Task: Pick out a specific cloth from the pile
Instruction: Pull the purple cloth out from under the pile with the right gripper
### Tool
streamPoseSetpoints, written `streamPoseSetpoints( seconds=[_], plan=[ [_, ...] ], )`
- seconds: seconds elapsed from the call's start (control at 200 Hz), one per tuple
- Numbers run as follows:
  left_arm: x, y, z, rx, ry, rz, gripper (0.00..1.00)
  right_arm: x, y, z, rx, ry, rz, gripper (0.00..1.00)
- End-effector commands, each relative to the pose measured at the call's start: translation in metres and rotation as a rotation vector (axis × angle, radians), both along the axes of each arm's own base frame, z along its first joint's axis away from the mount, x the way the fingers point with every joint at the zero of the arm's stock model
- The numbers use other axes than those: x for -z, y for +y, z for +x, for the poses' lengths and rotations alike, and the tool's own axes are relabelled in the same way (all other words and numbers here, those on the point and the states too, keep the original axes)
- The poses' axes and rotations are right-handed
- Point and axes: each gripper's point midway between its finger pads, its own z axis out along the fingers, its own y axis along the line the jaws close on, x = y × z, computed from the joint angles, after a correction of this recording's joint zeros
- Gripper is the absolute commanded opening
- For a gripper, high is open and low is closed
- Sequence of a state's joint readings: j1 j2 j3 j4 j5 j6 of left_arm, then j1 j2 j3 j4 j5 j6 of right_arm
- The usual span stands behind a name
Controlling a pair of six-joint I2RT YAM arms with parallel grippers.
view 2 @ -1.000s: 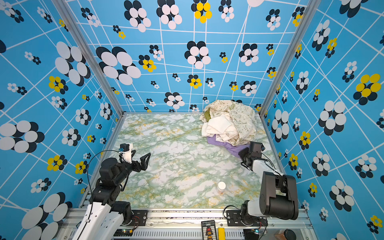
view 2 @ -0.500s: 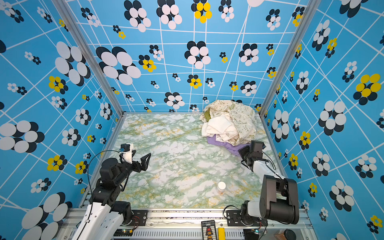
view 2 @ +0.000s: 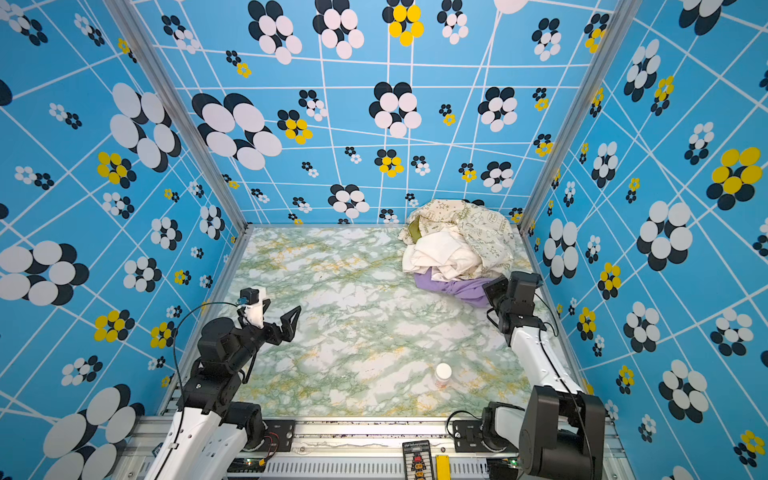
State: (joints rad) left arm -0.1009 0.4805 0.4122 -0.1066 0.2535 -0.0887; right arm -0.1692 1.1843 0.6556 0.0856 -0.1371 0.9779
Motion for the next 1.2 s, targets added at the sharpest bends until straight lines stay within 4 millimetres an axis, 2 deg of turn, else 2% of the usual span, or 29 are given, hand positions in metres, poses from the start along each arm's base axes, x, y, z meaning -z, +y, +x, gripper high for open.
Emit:
streamPoseSetpoints(
  seconds=[0.0,0.38,0.715,1.019,1.194],
  plan=[
    [0.005,-0.001,-0.002,0.003,0.005,0.016,0.99,-0.048,-0.004,0.008,0.014,-0.126,-0.004,0.00],
    [0.005,0.000,-0.002,-0.002,-0.002,0.019,0.99,-0.122,-0.009,0.013,0.031,-0.303,-0.054,0.00],
    [0.004,0.000,-0.002,-0.002,-0.005,0.018,0.99,-0.185,-0.015,0.010,0.065,-0.444,-0.110,0.00],
    [0.003,0.001,-0.002,-0.007,-0.005,0.018,0.99,-0.247,-0.010,0.012,0.031,-0.573,-0.136,0.00],
    [0.003,0.002,-0.002,-0.013,-0.005,0.019,0.99,-0.274,-0.009,0.014,0.022,-0.619,-0.167,0.00]
  ],
)
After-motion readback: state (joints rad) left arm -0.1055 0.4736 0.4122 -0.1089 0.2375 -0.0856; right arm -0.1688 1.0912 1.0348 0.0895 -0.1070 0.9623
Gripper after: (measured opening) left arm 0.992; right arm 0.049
